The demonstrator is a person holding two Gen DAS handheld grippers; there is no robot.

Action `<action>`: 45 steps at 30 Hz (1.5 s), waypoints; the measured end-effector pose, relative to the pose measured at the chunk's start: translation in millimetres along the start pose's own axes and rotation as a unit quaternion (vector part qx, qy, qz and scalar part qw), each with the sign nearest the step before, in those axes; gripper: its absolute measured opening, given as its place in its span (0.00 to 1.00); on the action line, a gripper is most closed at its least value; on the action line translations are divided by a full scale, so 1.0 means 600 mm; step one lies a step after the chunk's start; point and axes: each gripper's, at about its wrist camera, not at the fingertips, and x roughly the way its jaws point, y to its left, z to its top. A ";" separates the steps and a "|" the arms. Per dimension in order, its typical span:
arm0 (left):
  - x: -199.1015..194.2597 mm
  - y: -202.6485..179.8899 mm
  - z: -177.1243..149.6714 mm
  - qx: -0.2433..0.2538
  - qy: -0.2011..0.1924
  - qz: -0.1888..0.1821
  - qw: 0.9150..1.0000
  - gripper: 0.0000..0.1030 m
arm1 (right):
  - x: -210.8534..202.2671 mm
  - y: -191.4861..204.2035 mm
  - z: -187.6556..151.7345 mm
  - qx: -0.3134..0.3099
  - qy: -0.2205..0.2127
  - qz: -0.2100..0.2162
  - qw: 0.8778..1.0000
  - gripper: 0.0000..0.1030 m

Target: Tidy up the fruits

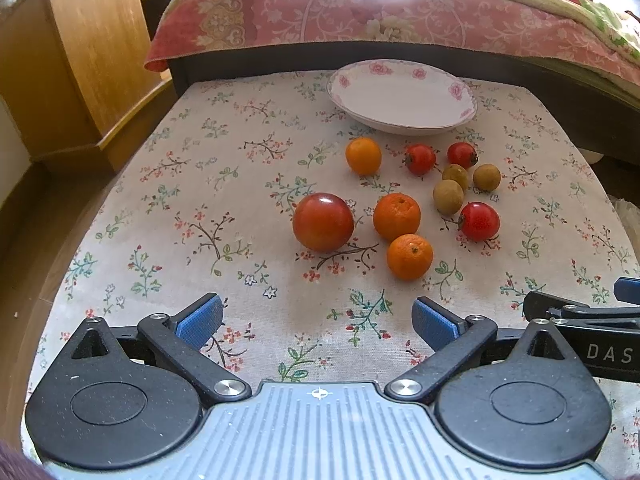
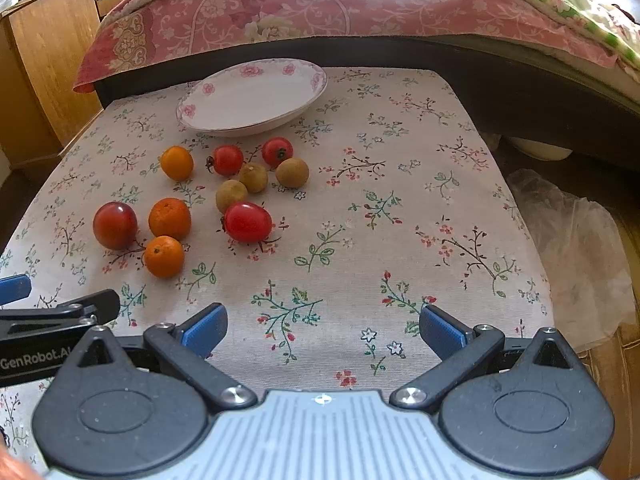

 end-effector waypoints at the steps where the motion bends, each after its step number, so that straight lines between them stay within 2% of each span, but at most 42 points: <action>1: 0.001 0.000 0.000 0.000 0.000 -0.001 1.000 0.99 | 0.001 -0.001 0.000 0.000 0.000 0.000 1.000 1.00; 45: -0.002 -0.006 -0.002 0.019 -0.012 -0.005 1.000 0.98 | 0.009 0.004 -0.002 -0.005 0.006 0.001 1.000 0.96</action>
